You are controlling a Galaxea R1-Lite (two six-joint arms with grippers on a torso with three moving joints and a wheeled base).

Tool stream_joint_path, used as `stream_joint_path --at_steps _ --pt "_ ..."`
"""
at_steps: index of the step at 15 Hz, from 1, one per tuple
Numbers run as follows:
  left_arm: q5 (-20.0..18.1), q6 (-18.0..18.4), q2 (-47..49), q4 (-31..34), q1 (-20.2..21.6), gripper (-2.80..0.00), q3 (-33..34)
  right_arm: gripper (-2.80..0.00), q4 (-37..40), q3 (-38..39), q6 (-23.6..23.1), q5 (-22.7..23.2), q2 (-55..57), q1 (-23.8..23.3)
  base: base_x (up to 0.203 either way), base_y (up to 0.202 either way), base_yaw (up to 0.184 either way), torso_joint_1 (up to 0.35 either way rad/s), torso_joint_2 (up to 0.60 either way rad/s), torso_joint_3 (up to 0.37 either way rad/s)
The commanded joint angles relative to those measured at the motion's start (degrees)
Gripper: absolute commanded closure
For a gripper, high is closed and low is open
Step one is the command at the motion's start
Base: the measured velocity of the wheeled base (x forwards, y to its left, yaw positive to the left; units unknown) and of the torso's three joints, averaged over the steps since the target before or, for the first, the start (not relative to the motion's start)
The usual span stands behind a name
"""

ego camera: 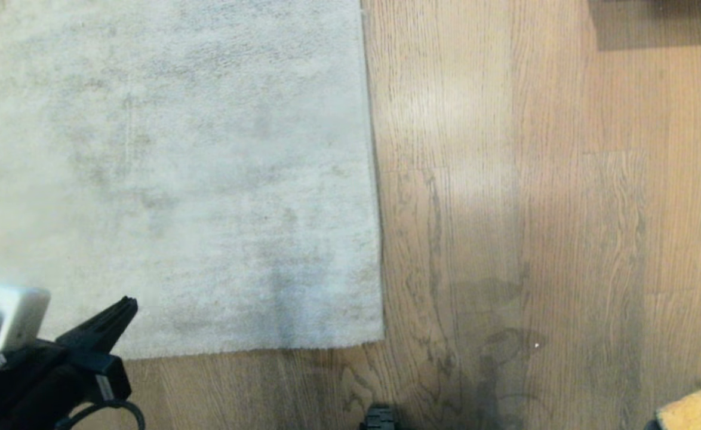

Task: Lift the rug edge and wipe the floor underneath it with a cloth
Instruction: Put down the rag

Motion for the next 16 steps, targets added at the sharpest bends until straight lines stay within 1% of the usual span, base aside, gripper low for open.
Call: stream_joint_path --at_steps 1,3,5,6,7,8,9,10,11,16 --pt "-1.19 0.0 -7.97 1.9 1.45 0.0 1.43 0.0 0.02 0.0 -0.07 0.05 0.07 0.06 0.0 0.0 0.0 0.0 0.0 0.0" --pt "-2.33 -0.02 -13.28 6.65 2.09 0.0 2.42 0.0 0.02 0.0 -0.07 0.05 0.07 0.06 0.0 0.0 0.0 0.0 0.0 0.0" --pt "-3.62 -0.05 -19.86 13.69 2.56 0.0 2.63 0.0 0.02 0.0 -0.07 0.05 0.07 0.06 0.0 0.0 0.0 0.0 0.0 0.0" --pt "-4.67 -0.04 -23.42 17.76 3.48 0.0 2.67 0.0 0.02 0.0 -0.07 0.05 0.07 0.06 0.0 0.0 0.0 0.0 0.0 0.0" --pt "-6.7 -0.04 -27.07 22.06 5.65 0.0 2.7 0.0 0.02 0.0 -0.07 0.05 0.07 0.06 0.0 0.0 0.0 0.0 0.0 0.0" --pt "-9.64 -0.04 -29.84 25.74 8.89 0.0 2.72 0.0 0.02 0.0 -0.07 0.05 0.07 0.06 0.0 0.0 0.0 0.0 0.0 0.0" --pt "-13.91 -0.07 -32.38 29.29 12.66 0.0 2.73 0.0 0.02 0.0 -0.07 0.05 0.07 0.06 0.0 0.0 0.0 0.0 0.0 0.0" --pt "-17.91 -0.09 -34.98 32.4 15.45 0.0 2.73 0.0 0.02 0.0 -0.07 0.05 0.07 0.06 0.0 0.0 0.0 0.0 0.0 0.0" --pt "-20.03 -0.09 -37.01 34.82 16.77 0.0 2.74 0.0 0.02 0.0 -0.07 0.05 0.07 0.06 0.0 0.0 0.0 0.0 0.0 0.0" --pt "-22.22 -0.1 -45.35 43.39 20.28 0.0 2.74 0.0 0.02 0.0 -0.07 0.05 0.07 0.06 0.0 0.0 0.0 0.0 0.0 0.0"
